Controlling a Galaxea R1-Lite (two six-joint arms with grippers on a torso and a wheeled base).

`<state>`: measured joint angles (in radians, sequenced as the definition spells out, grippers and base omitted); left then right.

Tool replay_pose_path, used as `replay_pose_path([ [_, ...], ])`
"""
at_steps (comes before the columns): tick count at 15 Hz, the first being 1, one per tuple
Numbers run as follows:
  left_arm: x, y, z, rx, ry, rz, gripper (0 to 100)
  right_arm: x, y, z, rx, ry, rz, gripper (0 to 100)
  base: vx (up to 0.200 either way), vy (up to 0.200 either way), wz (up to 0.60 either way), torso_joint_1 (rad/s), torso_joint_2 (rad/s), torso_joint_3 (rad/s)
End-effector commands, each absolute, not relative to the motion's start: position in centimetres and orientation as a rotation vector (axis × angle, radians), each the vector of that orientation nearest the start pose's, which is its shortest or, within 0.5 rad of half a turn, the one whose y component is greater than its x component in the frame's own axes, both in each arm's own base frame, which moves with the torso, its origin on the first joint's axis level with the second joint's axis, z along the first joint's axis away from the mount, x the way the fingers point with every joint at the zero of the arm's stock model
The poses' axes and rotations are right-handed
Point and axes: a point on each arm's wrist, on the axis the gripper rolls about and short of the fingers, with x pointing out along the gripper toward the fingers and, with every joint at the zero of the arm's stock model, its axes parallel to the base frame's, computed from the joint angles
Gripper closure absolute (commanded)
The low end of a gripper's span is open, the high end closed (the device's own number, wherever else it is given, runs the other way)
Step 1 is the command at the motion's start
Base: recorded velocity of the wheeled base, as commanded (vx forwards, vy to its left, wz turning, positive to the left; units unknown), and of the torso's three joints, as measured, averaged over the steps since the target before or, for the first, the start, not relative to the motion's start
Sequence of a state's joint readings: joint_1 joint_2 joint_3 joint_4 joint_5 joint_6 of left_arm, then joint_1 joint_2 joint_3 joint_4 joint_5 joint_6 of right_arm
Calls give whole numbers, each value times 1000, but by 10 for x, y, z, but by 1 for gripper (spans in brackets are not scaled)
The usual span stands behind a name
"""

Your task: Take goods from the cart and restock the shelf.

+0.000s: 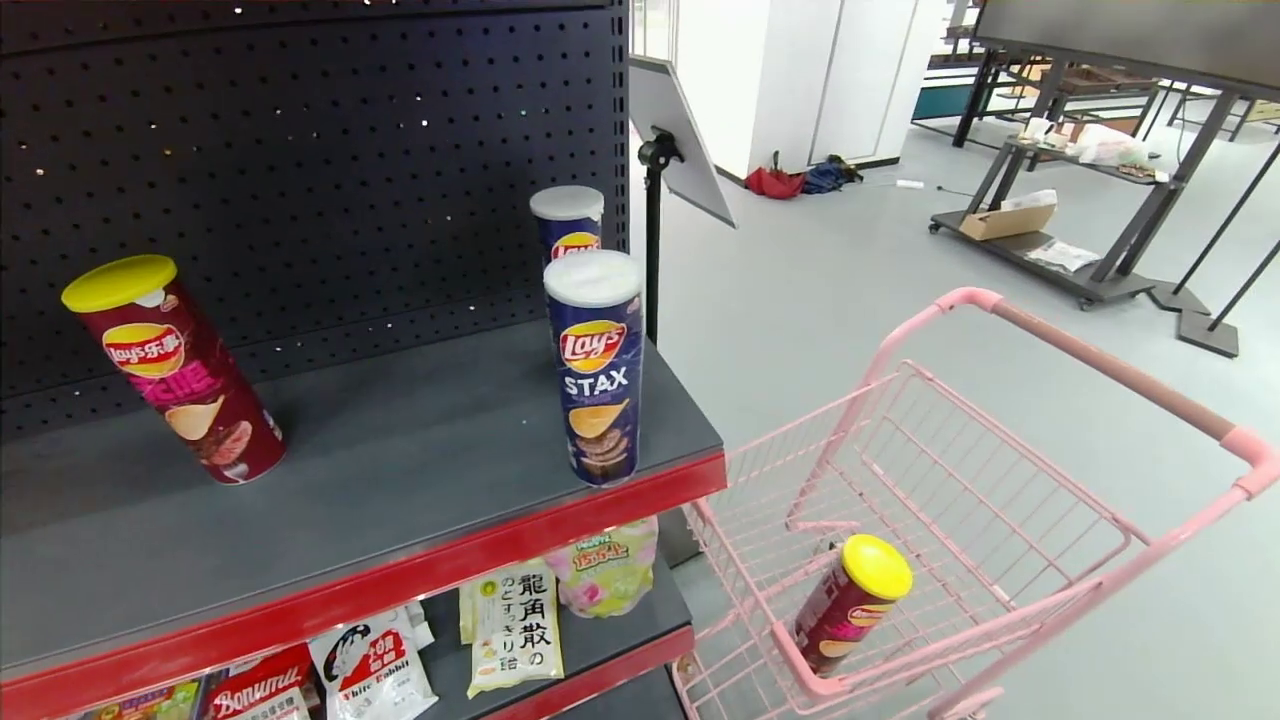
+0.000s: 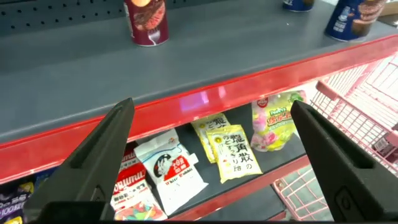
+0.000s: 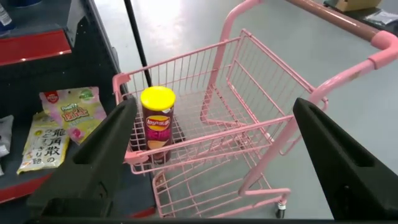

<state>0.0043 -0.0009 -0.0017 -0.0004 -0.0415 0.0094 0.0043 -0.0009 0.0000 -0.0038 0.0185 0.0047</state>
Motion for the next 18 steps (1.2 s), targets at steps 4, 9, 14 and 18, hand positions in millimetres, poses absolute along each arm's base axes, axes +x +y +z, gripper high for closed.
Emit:
replay_pose_path([
  [4,-23,-1,76,8,-2,-37,0,-23,0,76,3,-3,23,0,0,0,0,-138,339,190],
  [9,-23,-1,76,8,-2,-35,0,-23,0,76,3,-3,23,0,0,0,0,-144,372,222],
  [14,-23,-1,76,8,-2,-35,0,-23,0,76,3,-3,23,0,0,0,0,-160,423,269],
  [18,-23,-1,76,8,-2,-35,0,-23,0,76,3,-3,23,0,0,0,0,-181,546,359],
])
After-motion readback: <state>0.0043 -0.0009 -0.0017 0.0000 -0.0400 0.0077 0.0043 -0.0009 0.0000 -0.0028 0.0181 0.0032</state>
